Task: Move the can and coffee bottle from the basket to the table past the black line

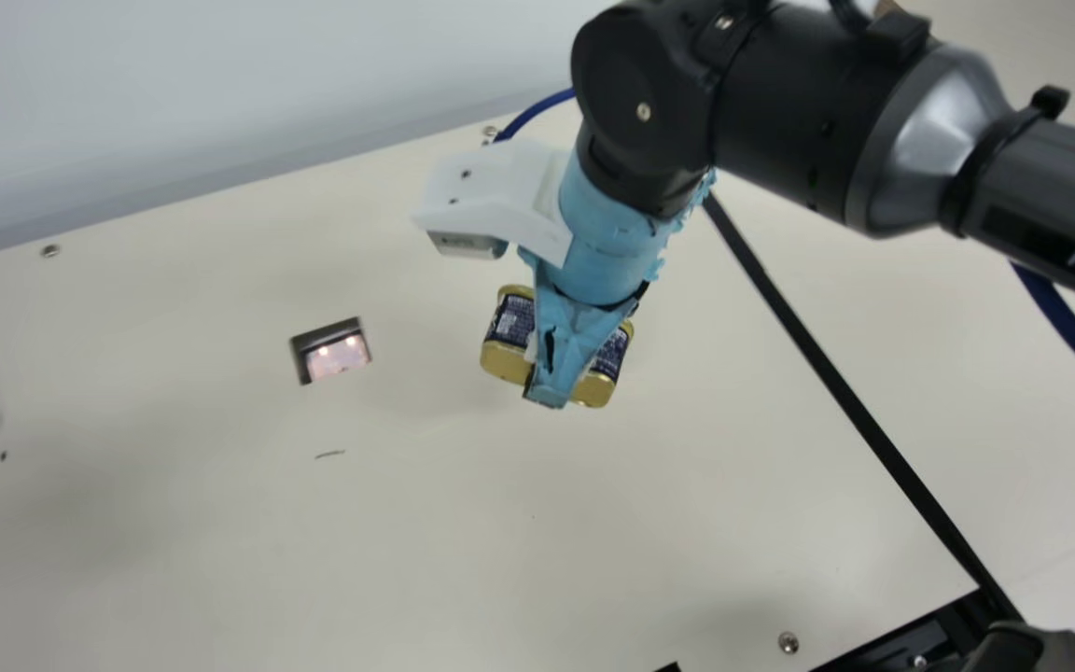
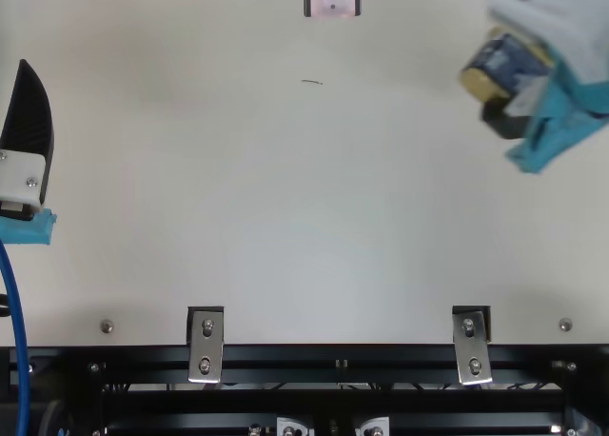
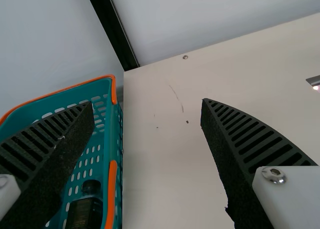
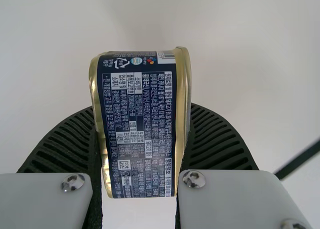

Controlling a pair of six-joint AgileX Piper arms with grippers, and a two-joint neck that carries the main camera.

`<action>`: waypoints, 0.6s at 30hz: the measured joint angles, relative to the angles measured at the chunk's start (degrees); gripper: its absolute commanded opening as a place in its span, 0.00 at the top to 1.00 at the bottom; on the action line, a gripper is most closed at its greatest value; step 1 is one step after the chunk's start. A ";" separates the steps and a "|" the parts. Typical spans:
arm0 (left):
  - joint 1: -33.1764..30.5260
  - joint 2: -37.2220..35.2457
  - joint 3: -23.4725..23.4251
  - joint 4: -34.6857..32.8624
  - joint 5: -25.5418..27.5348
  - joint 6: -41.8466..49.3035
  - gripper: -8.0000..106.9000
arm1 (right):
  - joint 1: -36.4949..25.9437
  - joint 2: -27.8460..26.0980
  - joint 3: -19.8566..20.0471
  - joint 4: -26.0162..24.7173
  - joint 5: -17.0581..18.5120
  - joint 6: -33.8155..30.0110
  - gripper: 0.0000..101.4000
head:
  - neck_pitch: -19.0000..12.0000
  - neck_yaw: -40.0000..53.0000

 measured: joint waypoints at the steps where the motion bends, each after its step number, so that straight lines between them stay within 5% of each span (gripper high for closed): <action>1: 0.00 0.00 0.00 0.00 0.00 0.00 0.15 | -1.78 -0.89 0.69 -0.30 0.00 -0.35 1.00 | 0.00 -1.47; 18: 0.00 0.00 0.00 0.00 0.00 0.00 0.15 | -31.26 -9.94 6.19 -0.06 1.27 -10.09 1.00 | 0.00 -12.32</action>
